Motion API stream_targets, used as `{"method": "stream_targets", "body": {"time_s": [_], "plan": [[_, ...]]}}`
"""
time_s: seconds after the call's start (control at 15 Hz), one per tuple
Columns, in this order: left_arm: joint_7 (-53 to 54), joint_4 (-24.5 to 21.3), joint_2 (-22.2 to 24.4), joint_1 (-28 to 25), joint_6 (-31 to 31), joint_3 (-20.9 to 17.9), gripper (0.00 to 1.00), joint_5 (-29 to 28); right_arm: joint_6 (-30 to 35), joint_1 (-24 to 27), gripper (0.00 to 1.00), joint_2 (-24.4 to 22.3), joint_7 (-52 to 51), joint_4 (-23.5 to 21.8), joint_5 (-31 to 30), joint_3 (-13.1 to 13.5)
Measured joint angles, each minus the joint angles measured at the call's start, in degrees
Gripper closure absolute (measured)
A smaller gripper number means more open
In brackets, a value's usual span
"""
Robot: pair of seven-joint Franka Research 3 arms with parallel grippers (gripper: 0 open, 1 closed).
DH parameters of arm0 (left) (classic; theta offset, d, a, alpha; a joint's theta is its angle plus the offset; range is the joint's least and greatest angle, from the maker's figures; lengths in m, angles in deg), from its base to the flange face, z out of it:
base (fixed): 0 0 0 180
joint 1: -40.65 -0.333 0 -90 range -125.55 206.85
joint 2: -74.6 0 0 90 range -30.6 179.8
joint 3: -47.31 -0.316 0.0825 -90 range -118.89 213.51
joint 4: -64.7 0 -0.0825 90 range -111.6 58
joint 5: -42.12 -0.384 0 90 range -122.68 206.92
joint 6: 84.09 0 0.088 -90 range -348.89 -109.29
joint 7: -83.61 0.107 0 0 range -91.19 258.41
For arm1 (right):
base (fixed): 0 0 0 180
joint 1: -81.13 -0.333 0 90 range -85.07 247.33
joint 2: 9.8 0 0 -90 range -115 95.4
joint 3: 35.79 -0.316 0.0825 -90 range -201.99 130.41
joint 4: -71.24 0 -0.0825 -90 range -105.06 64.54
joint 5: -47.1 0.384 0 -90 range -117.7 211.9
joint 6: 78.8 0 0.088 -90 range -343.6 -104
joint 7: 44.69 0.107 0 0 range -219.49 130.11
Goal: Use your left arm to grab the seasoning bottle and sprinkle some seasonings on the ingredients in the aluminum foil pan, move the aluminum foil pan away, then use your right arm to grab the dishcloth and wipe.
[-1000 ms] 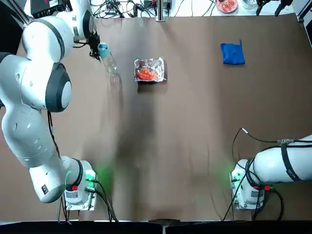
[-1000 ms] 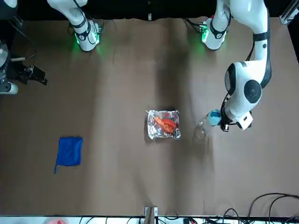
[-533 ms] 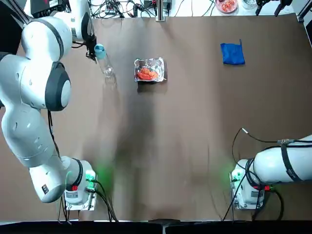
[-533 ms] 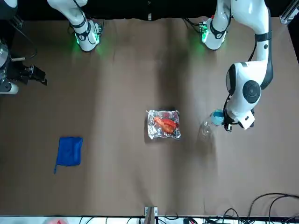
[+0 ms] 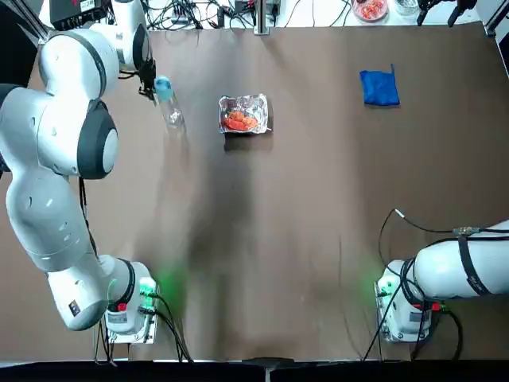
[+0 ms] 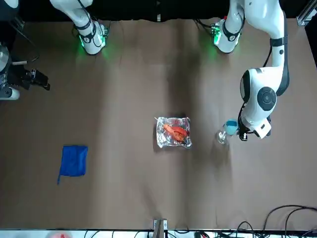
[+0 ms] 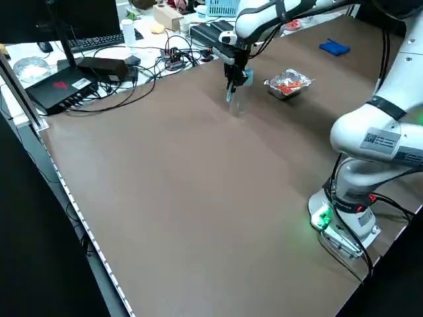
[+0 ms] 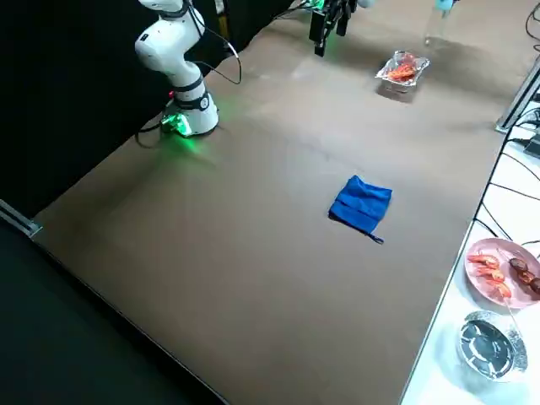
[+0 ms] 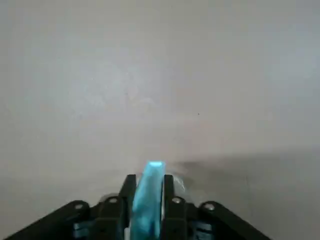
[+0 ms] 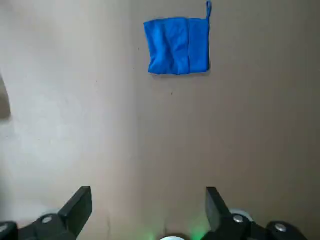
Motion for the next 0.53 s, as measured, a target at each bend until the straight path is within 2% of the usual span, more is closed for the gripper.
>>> {"method": "stream_targets", "body": {"time_s": [0.07,0.13,0.4,0.53], "plan": [[-0.2,0.0,0.0,-0.2,-0.1,0.0,0.69,0.0,0.0,0.0,0.0,0.0,0.0,0.0,0.0,0.0],[-0.2,0.0,0.0,-0.8,-0.3,-0.1,0.56,0.0,0.0,0.0,0.0,0.0,0.0,0.0,0.0,0.0],[-0.2,0.0,0.0,-1.2,-0.3,0.0,0.53,0.0,0.0,0.4,0.0,0.0,0.0,0.0,0.0,0.1],[-0.2,0.3,0.0,-1.2,-0.4,0.0,0.38,0.0,0.0,0.4,0.0,0.0,0.0,0.0,0.0,0.1]]}}
